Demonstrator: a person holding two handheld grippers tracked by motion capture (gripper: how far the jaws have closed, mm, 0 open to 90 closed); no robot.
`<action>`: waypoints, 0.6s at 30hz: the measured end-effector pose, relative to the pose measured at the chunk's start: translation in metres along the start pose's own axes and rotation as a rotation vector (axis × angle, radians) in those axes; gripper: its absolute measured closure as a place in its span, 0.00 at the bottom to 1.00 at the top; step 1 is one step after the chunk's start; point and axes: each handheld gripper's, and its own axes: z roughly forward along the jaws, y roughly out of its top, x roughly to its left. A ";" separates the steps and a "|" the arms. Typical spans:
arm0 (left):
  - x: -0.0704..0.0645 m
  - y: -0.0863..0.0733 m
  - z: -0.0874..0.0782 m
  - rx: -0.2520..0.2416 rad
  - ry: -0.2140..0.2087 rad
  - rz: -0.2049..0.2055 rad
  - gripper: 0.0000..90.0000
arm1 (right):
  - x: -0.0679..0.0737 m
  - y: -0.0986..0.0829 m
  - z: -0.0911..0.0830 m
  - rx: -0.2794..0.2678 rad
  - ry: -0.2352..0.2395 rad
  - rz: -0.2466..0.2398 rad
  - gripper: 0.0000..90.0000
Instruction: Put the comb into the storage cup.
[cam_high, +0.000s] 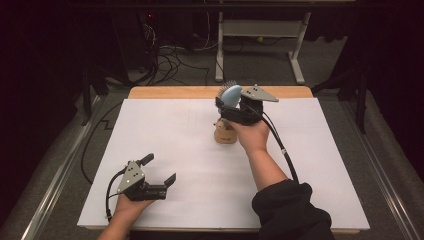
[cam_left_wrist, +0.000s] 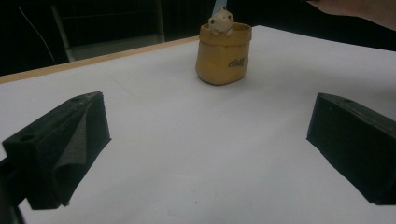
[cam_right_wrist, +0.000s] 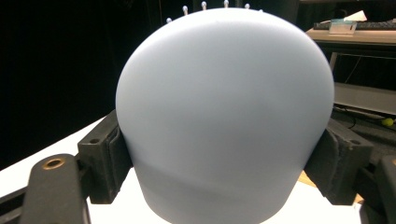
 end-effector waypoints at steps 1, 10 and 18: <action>0.000 0.000 0.000 0.000 0.000 0.000 0.00 | 0.000 0.000 0.000 0.000 0.000 0.005 0.23; 0.000 0.000 0.000 0.001 -0.001 -0.005 0.00 | 0.000 -0.007 0.005 0.020 -0.004 0.006 0.22; -0.001 -0.001 0.000 0.000 -0.001 -0.010 0.00 | -0.002 -0.008 0.005 0.012 0.001 0.013 0.22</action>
